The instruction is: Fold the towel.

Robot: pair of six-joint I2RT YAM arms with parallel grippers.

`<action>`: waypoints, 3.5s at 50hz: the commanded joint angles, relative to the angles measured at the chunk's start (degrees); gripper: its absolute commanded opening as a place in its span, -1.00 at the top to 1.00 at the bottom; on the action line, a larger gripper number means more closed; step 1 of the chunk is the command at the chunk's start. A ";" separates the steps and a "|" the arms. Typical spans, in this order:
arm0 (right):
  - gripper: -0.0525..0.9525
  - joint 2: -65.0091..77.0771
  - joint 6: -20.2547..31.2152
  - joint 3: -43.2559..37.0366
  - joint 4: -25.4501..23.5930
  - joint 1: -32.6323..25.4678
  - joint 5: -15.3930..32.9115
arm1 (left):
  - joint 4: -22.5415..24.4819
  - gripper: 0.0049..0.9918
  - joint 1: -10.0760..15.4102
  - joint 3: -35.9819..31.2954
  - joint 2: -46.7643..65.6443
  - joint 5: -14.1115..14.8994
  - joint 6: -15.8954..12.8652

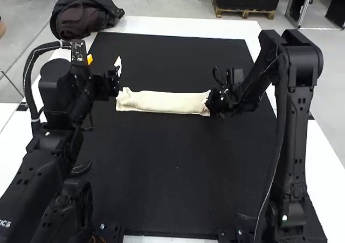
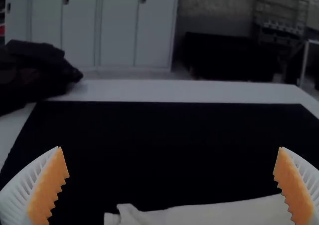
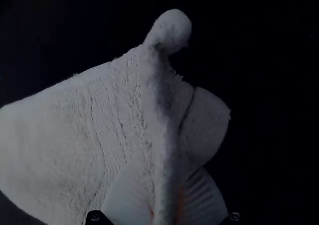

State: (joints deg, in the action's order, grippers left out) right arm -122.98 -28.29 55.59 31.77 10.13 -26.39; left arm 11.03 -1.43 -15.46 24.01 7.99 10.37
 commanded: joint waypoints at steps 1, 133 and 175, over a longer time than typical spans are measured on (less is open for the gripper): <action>0.90 0.19 -0.62 -0.49 -0.13 -1.87 0.03 | 0.22 -0.95 0.55 0.26 -1.51 -0.87 0.26; 0.90 7.23 2.19 6.02 -7.69 5.87 7.32 | -2.24 -0.95 0.99 10.54 -21.46 -2.72 -3.78; 0.90 1.60 -0.27 12.79 -7.07 12.55 9.52 | -2.41 -0.95 1.87 10.54 -21.81 -2.89 -3.69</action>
State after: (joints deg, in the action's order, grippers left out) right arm -120.46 -27.79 66.50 24.10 21.34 -17.50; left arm 8.36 0.01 -4.99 3.31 5.74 7.31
